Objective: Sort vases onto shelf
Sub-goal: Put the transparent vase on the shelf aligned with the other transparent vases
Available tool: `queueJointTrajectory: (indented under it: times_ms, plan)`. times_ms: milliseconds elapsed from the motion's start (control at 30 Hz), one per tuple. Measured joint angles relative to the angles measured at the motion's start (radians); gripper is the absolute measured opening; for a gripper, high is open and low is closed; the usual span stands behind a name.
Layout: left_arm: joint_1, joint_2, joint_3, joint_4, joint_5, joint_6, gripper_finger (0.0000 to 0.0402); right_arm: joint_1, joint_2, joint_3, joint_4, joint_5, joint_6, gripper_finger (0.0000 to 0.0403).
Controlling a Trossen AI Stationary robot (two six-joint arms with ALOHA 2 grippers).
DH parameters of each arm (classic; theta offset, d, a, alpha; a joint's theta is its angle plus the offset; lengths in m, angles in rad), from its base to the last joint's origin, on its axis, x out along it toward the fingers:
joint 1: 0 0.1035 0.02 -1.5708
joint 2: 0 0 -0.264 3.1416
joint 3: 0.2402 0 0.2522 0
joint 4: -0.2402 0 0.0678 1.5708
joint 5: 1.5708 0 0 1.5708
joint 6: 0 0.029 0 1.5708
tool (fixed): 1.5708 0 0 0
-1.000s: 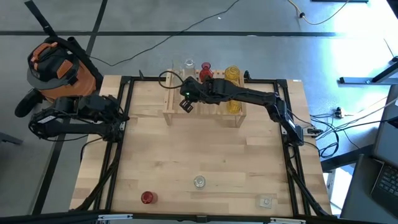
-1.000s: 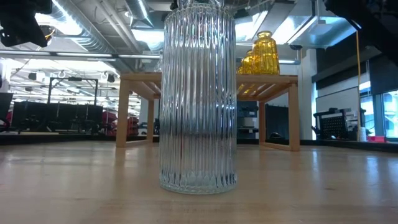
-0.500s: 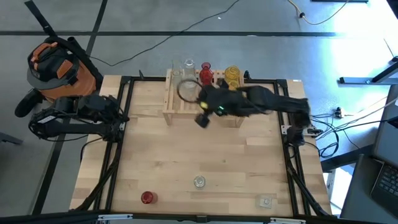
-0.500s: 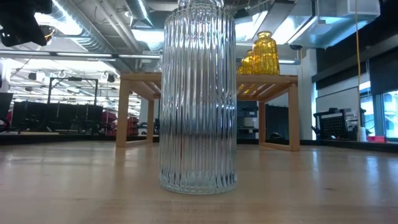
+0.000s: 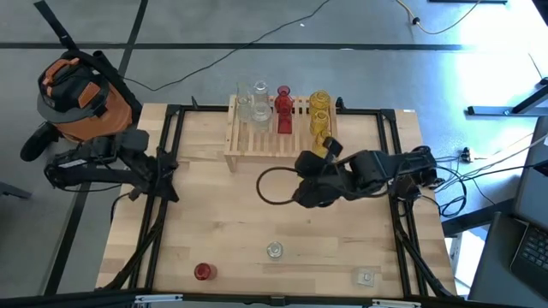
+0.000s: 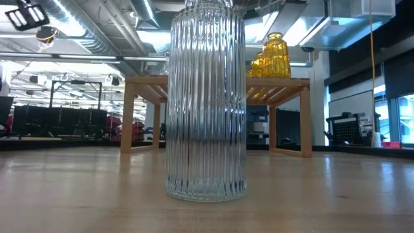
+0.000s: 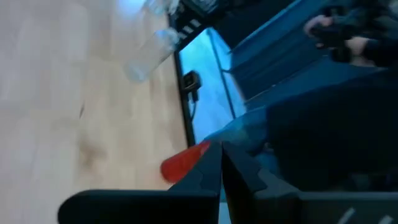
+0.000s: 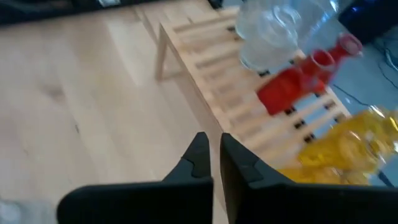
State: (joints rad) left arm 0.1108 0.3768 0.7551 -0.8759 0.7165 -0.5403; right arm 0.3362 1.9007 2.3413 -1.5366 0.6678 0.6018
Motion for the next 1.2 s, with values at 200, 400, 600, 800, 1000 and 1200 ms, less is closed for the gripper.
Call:
queueJointTrajectory:
  times_ms: [200,400,600,800,1000,1200]
  plan:
    - [-0.137,0.133,0.0,0.265,-0.084,-0.06,0.0001,0.044,-0.01,0.0,-0.033,-0.024,0.046,0.0]
    - [-0.341,0.409,0.001,0.545,-0.235,-0.052,0.0,0.115,-0.014,0.001,-0.034,-0.178,0.018,0.0]
    - [-0.538,0.618,0.019,0.59,-0.389,-0.084,0.0,0.21,-0.014,0.001,-0.031,-0.27,0.028,0.0]
    - [-0.672,0.686,0.035,0.596,-0.567,-0.111,0.0,0.275,-0.013,0.001,0.001,-0.485,0.069,0.0]
    - [-0.704,0.693,0.035,0.598,-0.627,-0.192,0.0,0.331,-0.035,-0.1,-0.035,-0.66,0.301,0.0]
    - [-0.73,0.693,0.036,0.6,-0.651,-0.234,0.0,0.485,-0.069,-0.339,-0.034,-0.749,0.546,0.0]
